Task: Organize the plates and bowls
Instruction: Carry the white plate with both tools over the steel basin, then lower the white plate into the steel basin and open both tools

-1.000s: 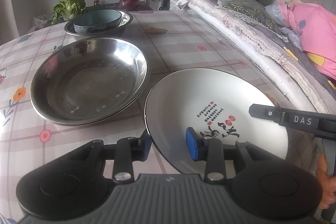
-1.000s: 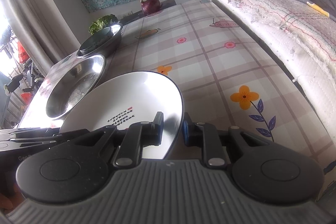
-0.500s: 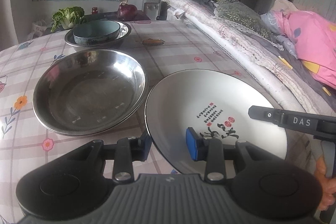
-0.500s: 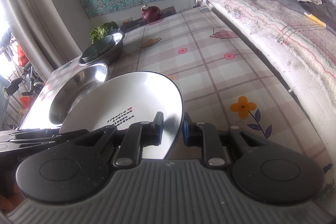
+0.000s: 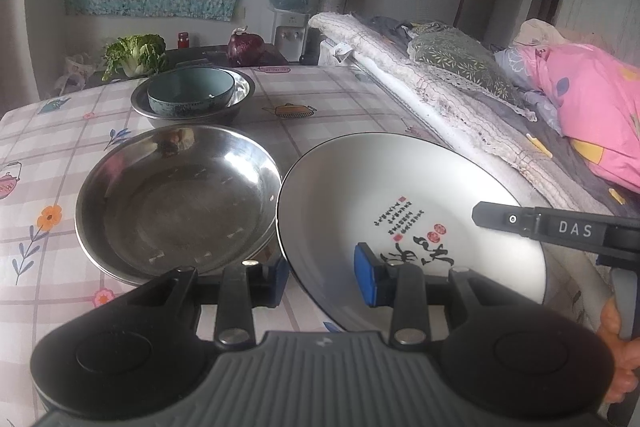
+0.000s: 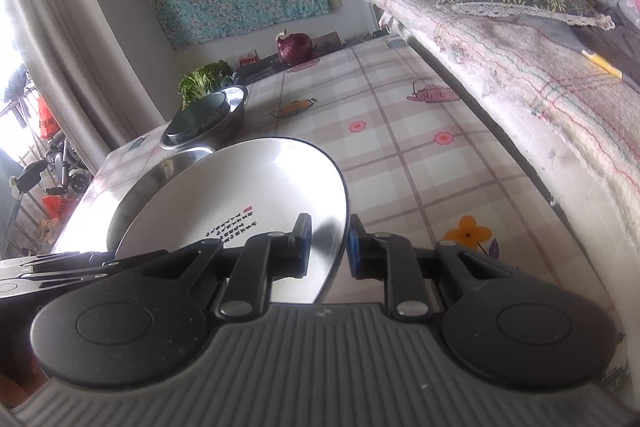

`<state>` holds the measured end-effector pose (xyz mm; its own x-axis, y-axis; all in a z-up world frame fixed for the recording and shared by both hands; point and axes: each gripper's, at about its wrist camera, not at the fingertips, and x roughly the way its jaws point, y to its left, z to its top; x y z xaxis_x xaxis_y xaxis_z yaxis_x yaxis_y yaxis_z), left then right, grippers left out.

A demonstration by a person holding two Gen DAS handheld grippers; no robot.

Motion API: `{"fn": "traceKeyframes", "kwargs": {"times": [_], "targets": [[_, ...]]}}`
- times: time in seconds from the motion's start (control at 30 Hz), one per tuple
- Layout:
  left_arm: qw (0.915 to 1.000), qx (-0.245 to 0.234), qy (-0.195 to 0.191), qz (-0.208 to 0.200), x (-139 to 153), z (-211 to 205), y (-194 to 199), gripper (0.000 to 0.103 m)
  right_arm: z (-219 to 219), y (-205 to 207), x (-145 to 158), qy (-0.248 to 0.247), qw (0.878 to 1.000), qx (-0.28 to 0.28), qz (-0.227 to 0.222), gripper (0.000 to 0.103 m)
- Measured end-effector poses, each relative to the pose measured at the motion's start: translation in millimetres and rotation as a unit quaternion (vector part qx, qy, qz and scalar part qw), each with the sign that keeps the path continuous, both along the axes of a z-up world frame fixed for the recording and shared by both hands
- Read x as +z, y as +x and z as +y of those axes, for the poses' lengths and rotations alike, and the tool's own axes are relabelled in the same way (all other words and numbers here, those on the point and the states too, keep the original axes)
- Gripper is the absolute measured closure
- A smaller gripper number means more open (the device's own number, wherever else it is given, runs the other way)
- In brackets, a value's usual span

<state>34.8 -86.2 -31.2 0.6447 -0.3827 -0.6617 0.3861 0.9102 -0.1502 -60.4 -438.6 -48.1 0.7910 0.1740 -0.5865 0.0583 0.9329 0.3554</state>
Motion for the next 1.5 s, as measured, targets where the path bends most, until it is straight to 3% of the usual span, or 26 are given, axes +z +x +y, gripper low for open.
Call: {"fn": "traceKeyframes", "kwargs": {"times": [0.5, 0.8, 1.13, 1.5], "targets": [[0.9960, 0.088, -0.010, -0.013, 14, 64, 24, 0.067, 58, 55, 23, 0.002, 0.997, 0.072, -0.024, 0.085], [0.9910, 0.131, -0.011, 0.024, -5, 101, 49, 0.067, 103, 97, 7, 0.026, 0.994, 0.102, 0.020, 0.084], [0.9895, 0.137, -0.017, 0.042, -17, 113, 63, 0.067, 116, 125, -11, 0.026, 0.992, 0.113, 0.051, 0.081], [0.9888, 0.142, -0.018, 0.041, -17, 119, 66, 0.066, 125, 141, -11, -0.001, 0.992, 0.119, 0.047, 0.071]]}}
